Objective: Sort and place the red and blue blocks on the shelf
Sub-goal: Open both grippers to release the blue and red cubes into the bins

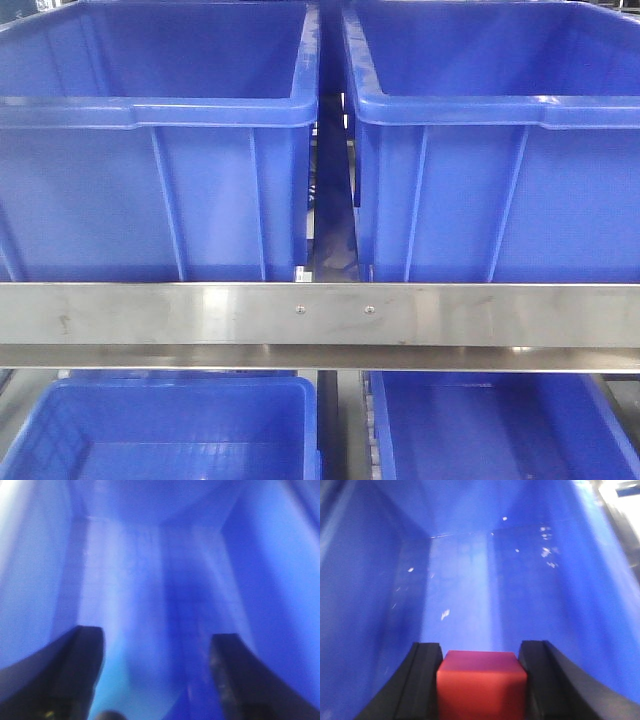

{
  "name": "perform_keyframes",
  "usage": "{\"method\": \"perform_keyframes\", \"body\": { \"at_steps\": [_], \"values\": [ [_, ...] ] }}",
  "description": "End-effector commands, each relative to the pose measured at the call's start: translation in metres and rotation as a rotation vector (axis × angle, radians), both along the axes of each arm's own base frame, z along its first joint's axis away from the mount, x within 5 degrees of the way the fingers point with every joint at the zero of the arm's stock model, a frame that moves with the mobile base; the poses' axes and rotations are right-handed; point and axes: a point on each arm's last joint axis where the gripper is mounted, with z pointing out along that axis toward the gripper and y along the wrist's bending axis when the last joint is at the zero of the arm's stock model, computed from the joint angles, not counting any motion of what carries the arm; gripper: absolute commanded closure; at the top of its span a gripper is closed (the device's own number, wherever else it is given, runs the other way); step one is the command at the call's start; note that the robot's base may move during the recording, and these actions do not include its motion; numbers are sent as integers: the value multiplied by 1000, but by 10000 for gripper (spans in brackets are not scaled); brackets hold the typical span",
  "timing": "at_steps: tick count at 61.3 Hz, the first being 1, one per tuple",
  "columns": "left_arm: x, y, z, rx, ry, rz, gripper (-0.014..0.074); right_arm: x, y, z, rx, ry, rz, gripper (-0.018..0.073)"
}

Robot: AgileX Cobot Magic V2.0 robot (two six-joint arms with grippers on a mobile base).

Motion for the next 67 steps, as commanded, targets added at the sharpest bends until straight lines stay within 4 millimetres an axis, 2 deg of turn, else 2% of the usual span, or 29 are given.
{"method": "perform_keyframes", "body": {
  "at_steps": [1, 6, 11, 16, 19, 22, 26, 50, 56, 60, 63, 66, 67],
  "values": [
    [13, -5, 26, -38, -137, 2, 520, 13, 5, 30, -35, -155, 32, 501],
    [23, -7, 22, -36, -126, 2, 515, 26, 12, 27, -118, -153, 70, 482],
    [29, -9, 19, -34, -118, 2, 461, 32, 18, 24, -172, -151, 97, 384],
    [32, -9, 14, -30, -104, 2, 327, 35, 21, 21, -178, -155, 107, 215],
    [33, -10, 13, -29, -97, 1, 210, 36, 21, 21, -177, -157, 107, 126],
    [33, -10, 12, -38, -93, 4, 106, 36, 21, 21, -176, -160, 108, 76],
    [33, -10, 12, -56, -88, 8, 36, 36, 20, 22, -177, -165, 106, 52],
    [32, -11, 8, -51, -42, 3, 30, 36, 20, 22, -177, -168, 106, 53],
    [31, -11, 7, -49, -26, 2, 52, 34, 19, 22, -177, -152, 102, 92],
    [28, -10, 9, -50, -17, -1, 124, 31, 18, 24, -175, -134, 95, 186],
    [24, -10, 13, -51, -16, -2, 244, 26, 17, 28, -176, -129, 91, 299],
    [21, -9, 16, -51, -16, -4, 379, 20, 15, 32, -178, -117, 84, 502],
    [20, -9, 18, -51, -18, -4, 428, 18, 15, 33, -179, -107, 82, 538]
  ]
}}
